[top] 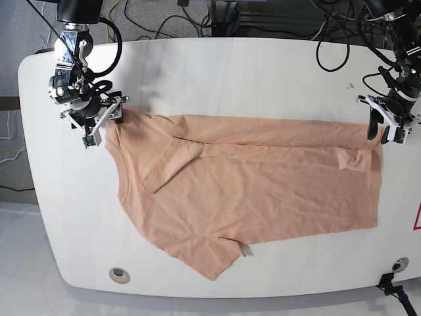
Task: Fold the T-shirt properly
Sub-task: 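Grasp the folded edge again with both grippers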
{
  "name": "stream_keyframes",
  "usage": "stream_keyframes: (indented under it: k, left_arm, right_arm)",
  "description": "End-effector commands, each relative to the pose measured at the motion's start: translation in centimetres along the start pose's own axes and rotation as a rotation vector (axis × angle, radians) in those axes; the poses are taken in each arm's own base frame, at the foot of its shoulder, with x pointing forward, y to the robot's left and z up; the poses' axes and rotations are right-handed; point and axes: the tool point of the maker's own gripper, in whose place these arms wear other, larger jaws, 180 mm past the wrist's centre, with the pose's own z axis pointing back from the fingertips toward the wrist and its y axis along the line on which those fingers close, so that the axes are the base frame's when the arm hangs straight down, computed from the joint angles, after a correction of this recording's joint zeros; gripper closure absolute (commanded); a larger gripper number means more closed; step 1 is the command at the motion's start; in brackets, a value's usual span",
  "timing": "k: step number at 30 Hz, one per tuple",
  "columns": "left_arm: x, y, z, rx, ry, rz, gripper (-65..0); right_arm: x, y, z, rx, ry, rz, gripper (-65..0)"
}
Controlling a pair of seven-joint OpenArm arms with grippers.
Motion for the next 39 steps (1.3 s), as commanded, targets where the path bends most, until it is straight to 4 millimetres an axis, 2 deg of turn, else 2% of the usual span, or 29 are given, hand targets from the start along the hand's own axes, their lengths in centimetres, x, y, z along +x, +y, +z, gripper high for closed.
stream_keyframes:
  k: [1, 5, 7, 13, 14, 21, 22, 23, 27, 28, 39]
  left_arm:
    - [1.5, 0.9, 0.4, 0.017, -0.047, -0.02, -20.9]
    - [1.5, 0.9, 0.4, 0.017, -0.047, -0.02, -20.9]
    - [1.6, 0.9, 0.4, 0.017, -0.048, -0.019, -20.9]
    - [1.5, 3.0, 1.3, 0.079, -0.056, 0.001, -20.9]
    - [1.5, 3.1, 1.4, 0.084, -0.056, 0.002, -20.9]
    - [0.6, 3.2, 1.0, 0.081, -0.037, 0.027, -21.1]
    - [1.0, 3.5, 0.7, 0.084, -0.047, 0.037, -21.2]
    - [1.0, 3.7, 0.4, 0.086, -0.049, 0.047, -23.3]
    - [0.1, 4.2, -0.5, 0.086, -0.03, 0.094, -43.0]
    - [-0.1, 4.3, -0.8, 0.085, -0.021, 0.107, -44.6]
    - [-3.2, 4.4, -3.8, 0.057, 0.042, 0.251, -44.6]
  right_arm:
    - [0.8, 0.1, -0.1, 0.003, -0.028, -0.008, -39.7]
    - [0.8, 0.6, -0.3, 0.014, -0.043, -0.016, -39.4]
    - [0.8, 0.7, -0.3, 0.016, -0.043, -0.018, -35.7]
    - [0.7, 1.3, -0.5, 0.026, -0.044, -0.028, -3.4]
    - [0.7, 1.3, -0.5, 0.026, -0.044, -0.028, 0.0]
    - [0.7, 1.2, -0.4, 0.023, -0.043, -0.027, 0.0]
    - [0.7, 1.2, -0.4, 0.023, -0.043, -0.027, 0.0]
    - [0.7, 1.2, -0.4, 0.023, -0.043, -0.027, 0.0]
    - [0.7, 1.2, -0.5, 0.023, -0.042, -0.028, 0.0]
    - [0.6, 1.3, -0.5, 0.024, -0.041, -0.029, 0.0]
    - [0.1, 1.5, -0.5, 0.031, -0.032, -0.033, 0.0]
